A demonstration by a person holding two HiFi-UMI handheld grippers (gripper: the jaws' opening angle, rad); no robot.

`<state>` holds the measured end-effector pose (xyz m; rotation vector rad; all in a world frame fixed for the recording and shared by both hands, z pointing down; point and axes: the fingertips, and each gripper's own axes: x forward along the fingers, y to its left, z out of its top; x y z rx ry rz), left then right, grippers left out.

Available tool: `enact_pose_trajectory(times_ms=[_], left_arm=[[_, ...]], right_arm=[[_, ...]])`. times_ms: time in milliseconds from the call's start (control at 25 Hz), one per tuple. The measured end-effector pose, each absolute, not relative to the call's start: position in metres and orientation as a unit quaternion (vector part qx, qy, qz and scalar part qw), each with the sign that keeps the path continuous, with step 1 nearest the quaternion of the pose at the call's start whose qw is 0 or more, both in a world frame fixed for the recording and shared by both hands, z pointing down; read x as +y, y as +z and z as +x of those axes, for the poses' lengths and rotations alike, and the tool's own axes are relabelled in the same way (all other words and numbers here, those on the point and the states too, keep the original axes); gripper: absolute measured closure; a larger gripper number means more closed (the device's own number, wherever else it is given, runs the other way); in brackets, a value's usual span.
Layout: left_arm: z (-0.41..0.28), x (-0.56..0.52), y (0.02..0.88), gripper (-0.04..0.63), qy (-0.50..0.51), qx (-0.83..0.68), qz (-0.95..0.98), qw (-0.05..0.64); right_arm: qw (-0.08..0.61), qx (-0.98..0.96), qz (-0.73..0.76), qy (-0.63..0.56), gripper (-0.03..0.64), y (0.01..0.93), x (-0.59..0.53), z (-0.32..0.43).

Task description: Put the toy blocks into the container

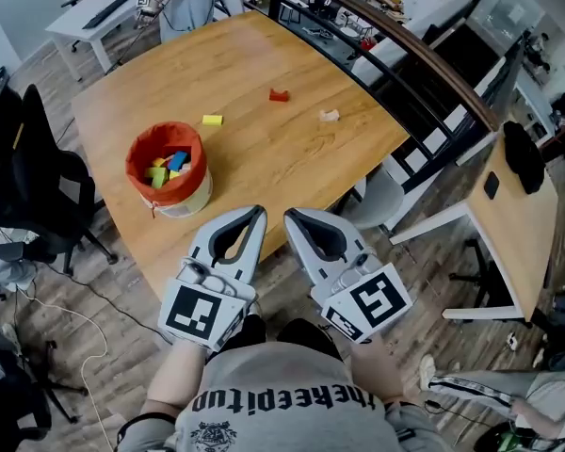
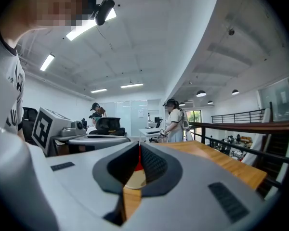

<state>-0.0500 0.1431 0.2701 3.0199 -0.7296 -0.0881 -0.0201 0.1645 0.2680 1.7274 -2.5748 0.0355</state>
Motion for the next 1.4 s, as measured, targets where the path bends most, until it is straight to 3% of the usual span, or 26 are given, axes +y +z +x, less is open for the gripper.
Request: enact_pose_trajectory(times_ms=[520, 1400], left_arm=[[-0.016, 0.104, 0.278, 0.581, -0.026, -0.216, 0.976, 0.029], [0.097, 0.026, 0.268, 0.581, -0.025, -0.311, 0.950, 0.019]], right_arm=[[0.033, -0.810, 0.585, 0.022, 0.603, 0.278, 0.135, 0.018], [0.043, -0.874, 0.483, 0.010, 0.603, 0.261, 0.043, 0.132]])
